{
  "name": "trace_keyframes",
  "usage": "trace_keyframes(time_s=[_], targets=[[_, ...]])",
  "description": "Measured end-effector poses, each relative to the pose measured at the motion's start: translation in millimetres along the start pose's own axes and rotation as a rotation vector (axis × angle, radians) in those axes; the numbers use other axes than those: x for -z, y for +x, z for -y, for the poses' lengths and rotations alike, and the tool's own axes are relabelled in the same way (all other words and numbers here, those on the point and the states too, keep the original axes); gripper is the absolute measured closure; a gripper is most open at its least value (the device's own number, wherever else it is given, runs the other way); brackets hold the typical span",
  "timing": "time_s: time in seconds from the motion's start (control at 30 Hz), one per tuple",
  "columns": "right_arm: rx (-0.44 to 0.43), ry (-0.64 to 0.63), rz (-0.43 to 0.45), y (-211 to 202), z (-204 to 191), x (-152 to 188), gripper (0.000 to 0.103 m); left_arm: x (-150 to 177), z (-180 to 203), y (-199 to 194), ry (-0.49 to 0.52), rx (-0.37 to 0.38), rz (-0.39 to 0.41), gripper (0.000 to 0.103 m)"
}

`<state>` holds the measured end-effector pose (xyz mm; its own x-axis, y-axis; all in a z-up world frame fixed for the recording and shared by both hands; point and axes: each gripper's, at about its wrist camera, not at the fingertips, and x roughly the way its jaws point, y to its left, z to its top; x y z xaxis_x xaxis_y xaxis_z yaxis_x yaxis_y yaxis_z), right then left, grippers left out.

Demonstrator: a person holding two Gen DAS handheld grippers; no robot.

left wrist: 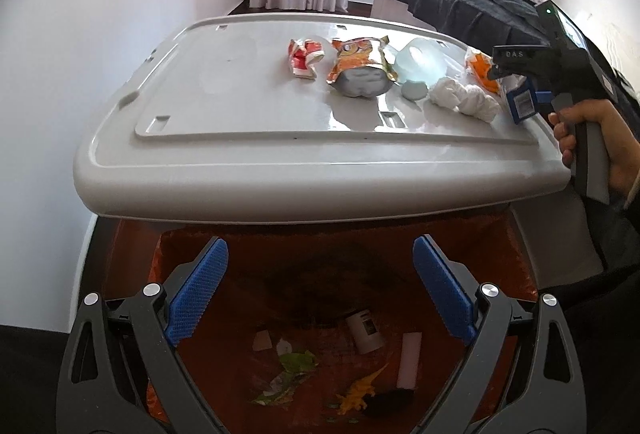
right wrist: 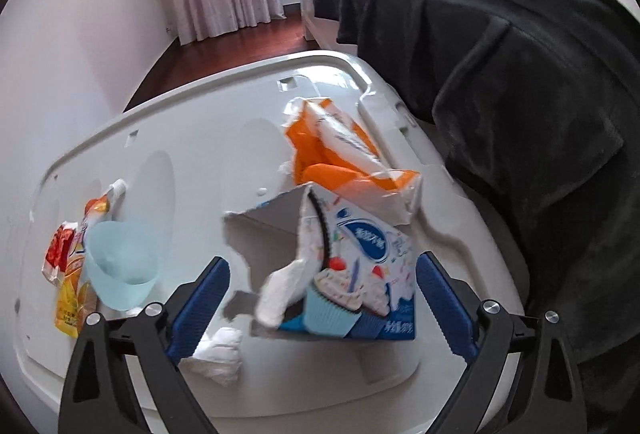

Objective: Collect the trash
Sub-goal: 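Grasp the blue biscuit box with the right tool while the left tool grasps the white tissue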

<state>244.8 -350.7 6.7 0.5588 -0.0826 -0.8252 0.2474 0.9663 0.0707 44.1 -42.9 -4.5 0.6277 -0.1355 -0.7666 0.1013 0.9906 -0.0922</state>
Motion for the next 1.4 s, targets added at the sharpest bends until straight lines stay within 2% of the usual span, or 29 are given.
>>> trace_keyframes(time_s=[0.07, 0.13, 0.23, 0.33, 0.4, 0.53, 0.63, 0.7, 0.8, 0.87, 0.93, 1.0, 1.13, 1.27, 1.3, 1.33, 1.37, 1.4], targets=[[-0.026, 0.025, -0.012, 4, 6, -1, 0.01, 1, 5, 0, 0.019, -0.002, 0.002, 0.012], [-0.071, 0.065, -0.027, 8, 10, -1, 0.017, 2, 8, 1, 0.04, -0.005, -0.001, 0.012], [-0.051, 0.058, -0.049, 14, 9, 0, 0.027, 2, 10, 4, 0.044, -0.004, -0.006, 0.012], [-0.055, 0.052, -0.078, 21, 9, 4, 0.032, 1, 8, 5, 0.03, 0.002, -0.008, 0.012], [-0.049, 0.054, -0.064, 17, 10, 6, 0.033, 0, 7, 5, 0.023, 0.006, -0.01, 0.012], [-0.103, 0.098, -0.041, -4, 18, 8, 0.034, -1, 10, 2, 0.028, 0.014, 0.002, 0.012], [-0.203, 0.161, 0.007, -44, 29, 10, 0.034, -7, 25, 1, 0.065, 0.026, 0.016, 0.012], [-0.263, 0.184, 0.084, -82, 37, 17, 0.034, -17, 43, 1, 0.101, 0.049, 0.029, 0.012], [-0.273, 0.185, 0.202, -121, 50, 28, 0.034, -42, 79, 13, 0.137, 0.101, 0.041, 0.012], [-0.246, 0.163, 0.242, -129, 56, 25, 0.033, -64, 103, 28, 0.099, 0.152, 0.017, 0.012], [-0.218, 0.142, 0.263, -130, 63, 24, 0.033, -84, 124, 46, 0.019, 0.187, -0.012, 0.012], [-0.222, 0.158, 0.262, -129, 75, 22, 0.033, -100, 140, 63, -0.069, 0.192, -0.022, 0.012], [-0.268, 0.204, 0.263, -131, 95, 22, 0.033, -130, 163, 103, -0.241, 0.074, -0.037, 0.012], [-0.296, 0.204, 0.26, -135, 102, 25, 0.033, -141, 164, 137, -0.338, -0.047, -0.097, 0.013], [-0.301, 0.208, 0.261, -137, 103, 27, 0.033, -141, 163, 143, -0.346, -0.072, -0.114, 0.019], [-0.309, 0.214, 0.261, -138, 102, 27, 0.033, -140, 163, 148, -0.337, -0.126, -0.112, 0.031], [-0.316, 0.216, 0.261, -139, 102, 27, 0.033, -141, 165, 148, -0.313, -0.14, -0.089, 0.043], [-0.325, 0.223, 0.262, -137, 105, 24, 0.033, -141, 167, 149, -0.297, -0.123, -0.087, 0.055]])
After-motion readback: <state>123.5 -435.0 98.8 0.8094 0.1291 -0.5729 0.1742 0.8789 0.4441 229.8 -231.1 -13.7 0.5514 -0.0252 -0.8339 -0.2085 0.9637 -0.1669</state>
